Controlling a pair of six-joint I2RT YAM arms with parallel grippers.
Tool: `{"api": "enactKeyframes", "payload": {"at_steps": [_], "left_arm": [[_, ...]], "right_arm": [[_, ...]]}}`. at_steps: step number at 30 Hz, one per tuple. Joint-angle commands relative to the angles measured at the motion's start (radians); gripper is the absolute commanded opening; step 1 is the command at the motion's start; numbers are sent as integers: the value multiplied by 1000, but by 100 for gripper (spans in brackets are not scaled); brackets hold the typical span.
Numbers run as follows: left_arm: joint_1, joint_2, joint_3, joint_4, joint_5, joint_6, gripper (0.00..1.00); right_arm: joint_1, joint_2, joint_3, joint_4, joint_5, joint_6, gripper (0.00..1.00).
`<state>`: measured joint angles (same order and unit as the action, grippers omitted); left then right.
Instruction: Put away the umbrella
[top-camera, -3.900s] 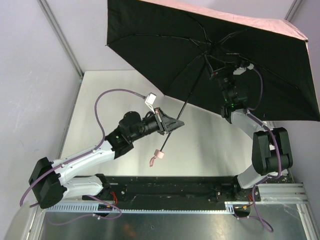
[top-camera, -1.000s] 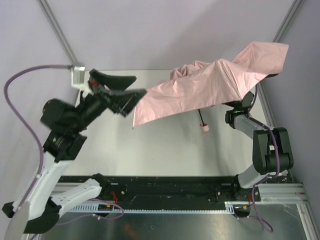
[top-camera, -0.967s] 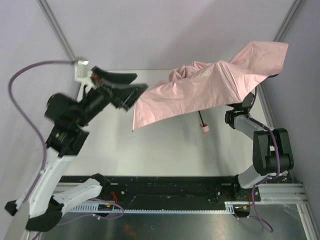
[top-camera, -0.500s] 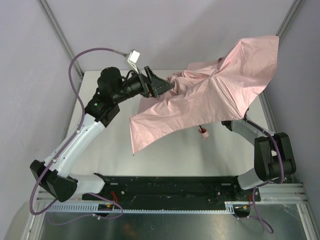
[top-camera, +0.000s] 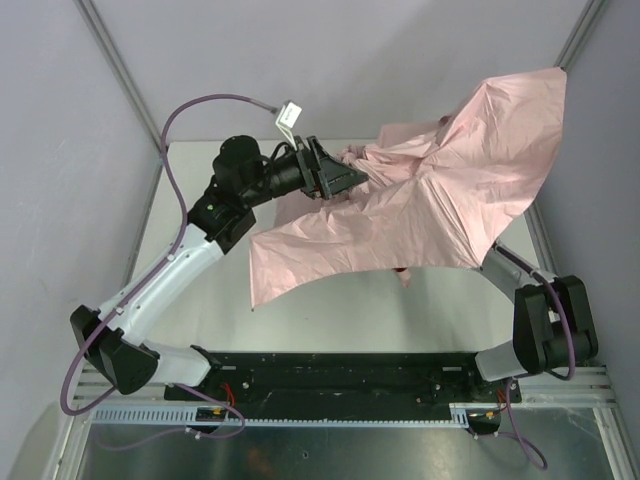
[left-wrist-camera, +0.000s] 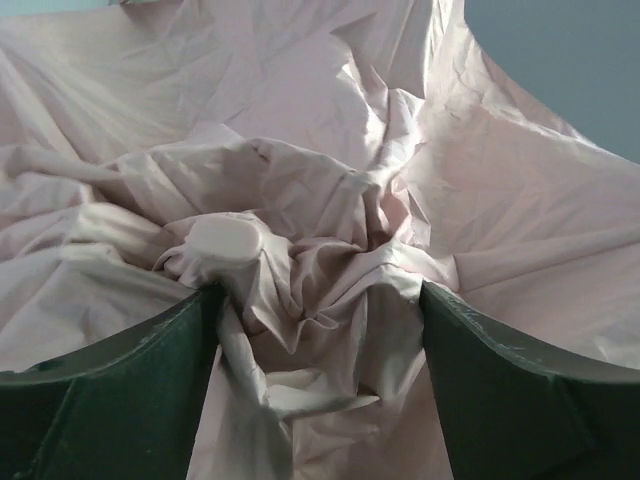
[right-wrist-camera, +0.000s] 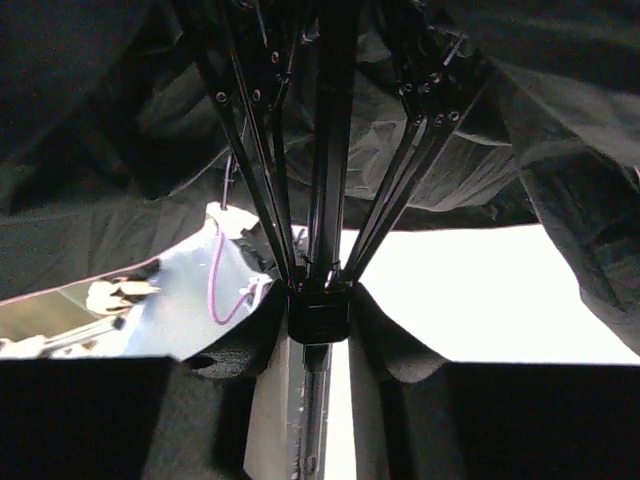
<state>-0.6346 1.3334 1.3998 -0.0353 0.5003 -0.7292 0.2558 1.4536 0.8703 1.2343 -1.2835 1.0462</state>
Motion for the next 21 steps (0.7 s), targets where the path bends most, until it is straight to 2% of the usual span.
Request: {"api": "enactKeyframes", "payload": {"at_steps": [1, 4, 5, 6, 8, 11, 14, 16, 17, 19, 21], "left_arm": [[-12, 27, 43, 30, -4, -16, 69], [-11, 4, 28, 76, -42, -21, 27], [-9, -8, 20, 89, -55, -26, 15], [-8, -19, 12, 100, -67, -31, 7], [-4, -43, -5, 124, -87, -41, 2], [4, -85, -38, 154, -117, -61, 0], [15, -123, -68, 175, -140, -107, 0], [22, -136, -81, 187, -141, -150, 0], [26, -138, -85, 196, -136, -171, 0], [33, -138, -84, 209, -116, -189, 0], [47, -139, -84, 213, -92, -195, 0]], "right_arm": [[67, -140, 27, -64, 4, -269, 0], [72, -199, 27, -318, 59, -437, 0], [75, -220, 27, -408, 88, -499, 3], [79, -241, 27, -505, 128, -559, 9], [91, -281, 27, -682, 213, -653, 23], [107, -326, 14, -846, 356, -711, 44], [130, -369, -28, -878, 444, -722, 59], [154, -383, -56, -864, 471, -724, 64], [169, -383, -65, -857, 476, -719, 63], [191, -383, -80, -838, 488, -699, 53], [198, -393, -98, -809, 498, -674, 24]]}}
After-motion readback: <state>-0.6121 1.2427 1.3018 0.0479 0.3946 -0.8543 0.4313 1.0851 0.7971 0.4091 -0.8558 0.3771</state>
